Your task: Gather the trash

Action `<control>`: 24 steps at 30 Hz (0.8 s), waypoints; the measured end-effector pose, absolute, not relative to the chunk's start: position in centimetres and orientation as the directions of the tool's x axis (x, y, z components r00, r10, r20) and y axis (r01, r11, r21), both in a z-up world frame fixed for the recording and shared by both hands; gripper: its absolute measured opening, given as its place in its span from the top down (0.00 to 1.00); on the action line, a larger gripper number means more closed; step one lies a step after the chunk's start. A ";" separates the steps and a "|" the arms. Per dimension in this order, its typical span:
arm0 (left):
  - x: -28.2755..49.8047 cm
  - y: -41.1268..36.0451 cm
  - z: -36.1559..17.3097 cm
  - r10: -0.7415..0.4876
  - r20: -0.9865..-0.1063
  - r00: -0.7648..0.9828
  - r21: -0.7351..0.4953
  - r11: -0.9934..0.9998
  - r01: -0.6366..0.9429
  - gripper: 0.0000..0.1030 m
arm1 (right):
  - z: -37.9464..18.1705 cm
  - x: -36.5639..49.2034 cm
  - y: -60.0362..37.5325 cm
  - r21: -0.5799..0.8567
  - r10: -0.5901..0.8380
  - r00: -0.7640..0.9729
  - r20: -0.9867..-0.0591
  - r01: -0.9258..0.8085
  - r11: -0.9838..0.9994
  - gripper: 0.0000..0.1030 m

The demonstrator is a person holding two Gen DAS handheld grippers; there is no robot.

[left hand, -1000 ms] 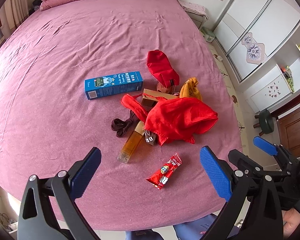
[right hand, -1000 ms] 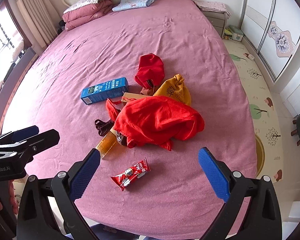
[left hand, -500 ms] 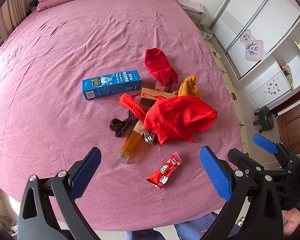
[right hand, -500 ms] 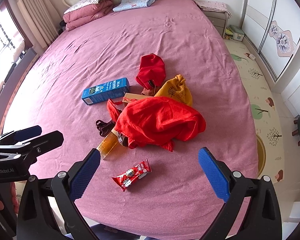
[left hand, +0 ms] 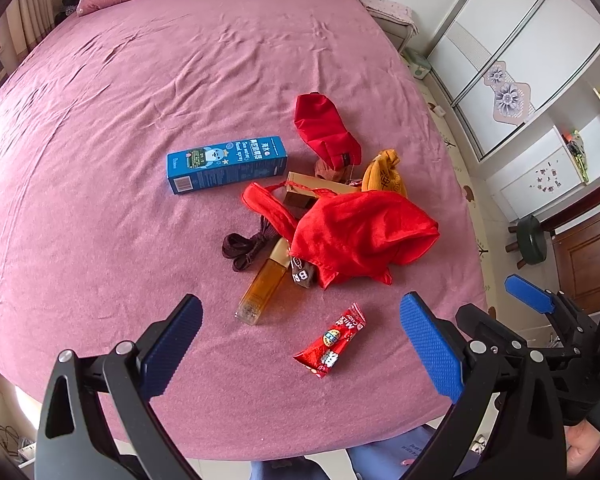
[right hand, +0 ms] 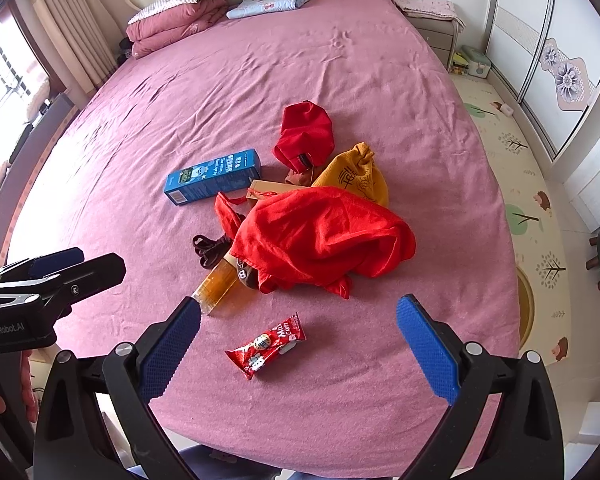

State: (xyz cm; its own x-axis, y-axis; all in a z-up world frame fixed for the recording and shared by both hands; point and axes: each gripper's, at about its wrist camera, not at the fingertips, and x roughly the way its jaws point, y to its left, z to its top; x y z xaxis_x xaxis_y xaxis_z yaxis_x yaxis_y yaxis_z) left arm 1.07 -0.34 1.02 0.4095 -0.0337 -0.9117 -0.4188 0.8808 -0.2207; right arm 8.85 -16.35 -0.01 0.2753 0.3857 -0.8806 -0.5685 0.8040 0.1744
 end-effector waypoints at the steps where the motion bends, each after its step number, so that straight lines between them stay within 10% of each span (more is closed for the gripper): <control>1: 1.0 -0.3 1.0 -0.034 -0.912 0.408 -0.221 0.880 -0.420 0.04 | -0.1 8.8 -16.3 0.172 0.384 0.276 -0.881 -0.569 0.804 0.08; 24: 2.0 -0.3 -1.8 -0.022 -0.938 0.345 -0.177 0.887 -0.426 0.04 | -2.7 10.1 -16.8 0.182 0.356 0.228 -0.906 -0.551 0.815 0.08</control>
